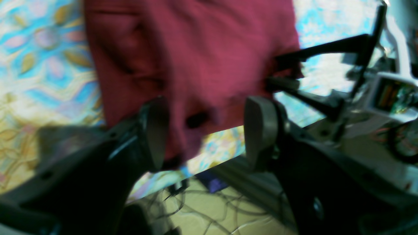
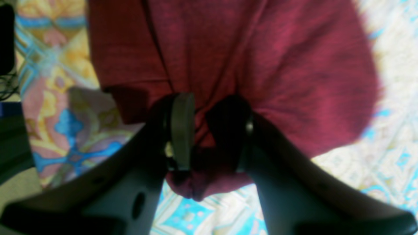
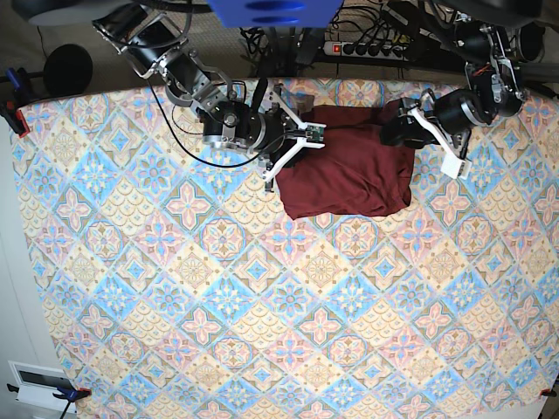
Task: Layout the t-shirt on the table in an organized manner, then fold the t-shirt properly
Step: 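Press and square the folded bundle with both grippers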
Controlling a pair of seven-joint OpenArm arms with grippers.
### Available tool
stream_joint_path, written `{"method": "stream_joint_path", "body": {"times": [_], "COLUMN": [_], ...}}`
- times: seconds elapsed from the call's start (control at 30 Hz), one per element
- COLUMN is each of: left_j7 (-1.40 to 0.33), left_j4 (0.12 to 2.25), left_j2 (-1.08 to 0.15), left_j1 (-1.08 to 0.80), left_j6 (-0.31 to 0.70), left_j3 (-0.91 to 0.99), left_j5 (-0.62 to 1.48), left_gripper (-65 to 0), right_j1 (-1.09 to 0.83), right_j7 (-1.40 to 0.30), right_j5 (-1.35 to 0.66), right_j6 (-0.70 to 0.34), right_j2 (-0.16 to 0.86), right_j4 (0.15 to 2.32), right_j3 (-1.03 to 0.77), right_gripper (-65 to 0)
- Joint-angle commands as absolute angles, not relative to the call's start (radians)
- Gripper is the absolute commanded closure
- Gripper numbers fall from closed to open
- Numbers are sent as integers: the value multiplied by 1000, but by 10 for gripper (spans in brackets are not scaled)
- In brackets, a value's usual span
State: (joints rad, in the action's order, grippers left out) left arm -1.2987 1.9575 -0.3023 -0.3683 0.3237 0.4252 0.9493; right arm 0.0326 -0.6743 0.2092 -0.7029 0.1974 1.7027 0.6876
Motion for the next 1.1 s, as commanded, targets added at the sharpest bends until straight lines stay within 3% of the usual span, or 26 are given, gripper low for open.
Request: {"method": "stream_joint_path", "body": {"times": [0.0,0.23,0.67,0.77,0.9,0.93,1.07], "left_j7": [-1288,-1287,-1165,-1168,-1187,-1198,-1265], "left_j4": [1969,1969,1839,1856,1925,1933,1940], "left_j2": [-314,-311,-206,-203,-206,-208,-205], "left_j1": [-364,-364,-311,-314,-348,-352,-364], "left_j6": [325,325,326,329,329,329,329], "left_j3": [426,417,179,168,177,191,255], "left_j5": [967,934,734,743,820,843,983], "left_gripper": [-343,-342,-336,-267,-24,0,-16], "right_j1": [50,50,42,42,42,42,42], "right_j7": [-662,-664,-664,-664,-664,-664,-664], "right_j5": [205,205,205,205,205,205,205], "right_j6": [-698,-698,-698,-698,-698,-698,-698], "right_j2": [191,191,203,203,203,203,203], "right_j4": [1709,1675,1687,1695,1695,1695,1693], "right_j3": [665,570,559,559,558,558,559], "right_gripper": [-175,-175,-175,-176,-176,-176,-176]}}
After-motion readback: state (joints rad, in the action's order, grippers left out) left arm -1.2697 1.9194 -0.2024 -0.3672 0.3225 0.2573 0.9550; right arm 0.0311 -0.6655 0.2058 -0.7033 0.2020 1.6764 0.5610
